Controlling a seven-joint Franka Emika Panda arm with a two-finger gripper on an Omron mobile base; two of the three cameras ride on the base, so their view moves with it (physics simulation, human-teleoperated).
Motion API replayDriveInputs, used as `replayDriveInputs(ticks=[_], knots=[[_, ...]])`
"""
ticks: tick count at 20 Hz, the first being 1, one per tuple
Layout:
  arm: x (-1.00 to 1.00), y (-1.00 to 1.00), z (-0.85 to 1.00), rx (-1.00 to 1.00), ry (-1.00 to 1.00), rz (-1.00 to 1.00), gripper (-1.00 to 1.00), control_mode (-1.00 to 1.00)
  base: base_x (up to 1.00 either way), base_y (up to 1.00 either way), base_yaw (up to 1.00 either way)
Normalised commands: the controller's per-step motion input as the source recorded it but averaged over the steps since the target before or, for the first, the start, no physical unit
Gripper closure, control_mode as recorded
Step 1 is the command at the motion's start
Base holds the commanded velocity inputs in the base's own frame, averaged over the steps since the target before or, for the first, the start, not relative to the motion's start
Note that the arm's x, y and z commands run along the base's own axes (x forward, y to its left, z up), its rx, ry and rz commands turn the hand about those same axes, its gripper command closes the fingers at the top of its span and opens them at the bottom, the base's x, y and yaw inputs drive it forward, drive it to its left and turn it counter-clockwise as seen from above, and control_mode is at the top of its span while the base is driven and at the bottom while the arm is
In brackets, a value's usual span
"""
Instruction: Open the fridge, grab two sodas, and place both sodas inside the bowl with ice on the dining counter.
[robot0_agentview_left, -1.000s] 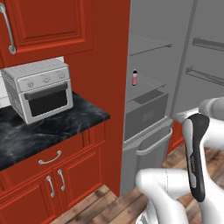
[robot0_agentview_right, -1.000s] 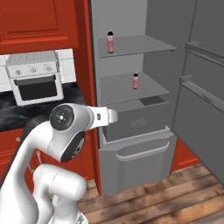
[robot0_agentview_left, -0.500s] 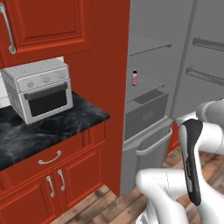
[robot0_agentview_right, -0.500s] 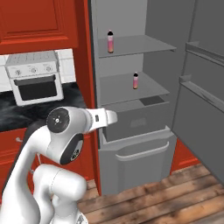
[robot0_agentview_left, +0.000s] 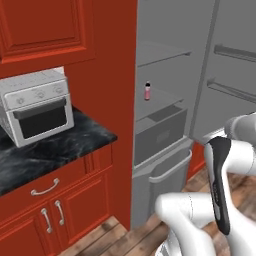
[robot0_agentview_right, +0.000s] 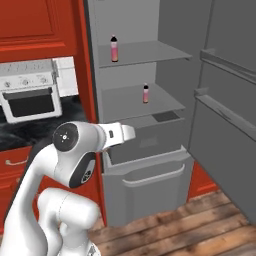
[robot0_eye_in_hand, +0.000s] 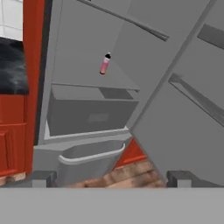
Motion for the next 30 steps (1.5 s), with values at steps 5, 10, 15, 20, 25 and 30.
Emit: replayDriveInputs(ticks=[5, 10, 15, 20, 25, 30], knots=[[0.00, 0.00, 0.00, 0.00, 0.00, 0.00, -1.00, 1.00, 0.79, -0.16, 0.09], [0.00, 0.00, 0.00, 0.00, 0.00, 0.00, -1.00, 1.00, 0.96, -0.02, 0.17], [0.00, 0.00, 0.00, 0.00, 0.00, 0.00, -1.00, 1.00, 0.56, -0.35, 0.14], [0.00, 0.00, 0.00, 0.00, 0.00, 0.00, -1.00, 1.00, 0.02, -0.46, 0.12], [0.00, 0.00, 0.00, 0.00, 0.00, 0.00, -1.00, 1.00, 0.06, -0.40, 0.17], [0.00, 0.00, 0.00, 0.00, 0.00, 0.00, -1.00, 1.00, 0.14, -0.53, 0.21]])
